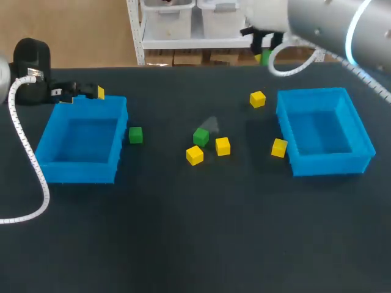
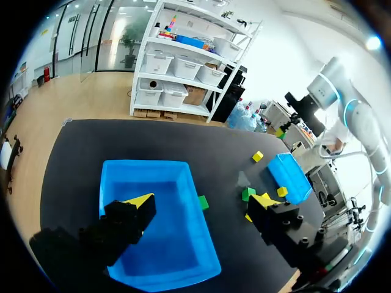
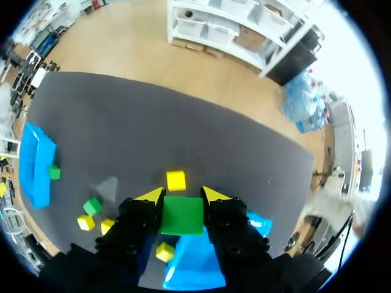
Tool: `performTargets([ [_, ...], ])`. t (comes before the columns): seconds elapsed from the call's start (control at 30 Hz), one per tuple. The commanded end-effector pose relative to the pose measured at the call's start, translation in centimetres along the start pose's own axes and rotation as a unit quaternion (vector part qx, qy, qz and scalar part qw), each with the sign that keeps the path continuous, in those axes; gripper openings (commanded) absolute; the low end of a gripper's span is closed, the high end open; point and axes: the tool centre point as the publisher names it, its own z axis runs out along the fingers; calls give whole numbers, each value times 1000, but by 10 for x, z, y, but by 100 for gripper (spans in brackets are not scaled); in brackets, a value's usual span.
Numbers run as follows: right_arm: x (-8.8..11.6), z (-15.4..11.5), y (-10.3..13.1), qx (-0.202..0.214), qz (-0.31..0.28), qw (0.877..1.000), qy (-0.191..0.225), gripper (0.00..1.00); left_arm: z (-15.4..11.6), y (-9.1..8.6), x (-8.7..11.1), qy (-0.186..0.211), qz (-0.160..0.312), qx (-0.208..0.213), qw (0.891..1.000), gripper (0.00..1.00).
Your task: Put the green cubes in the right bin and the yellow cubes in the left bin.
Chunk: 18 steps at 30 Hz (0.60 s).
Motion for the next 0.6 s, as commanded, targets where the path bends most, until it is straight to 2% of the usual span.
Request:
performTargets([
  [0.03,87,-17,-21,-11,19,981,-191,0,0,1,1,-2,1,4,1000,100],
  [0.2,115,-15,-37,14,24,983,-180,0,0,1,1,-2,1,4,1000,100],
  [0.6,173,20,-70,22,80,986,-146,0,0,1,1,-2,1,4,1000,100],
])
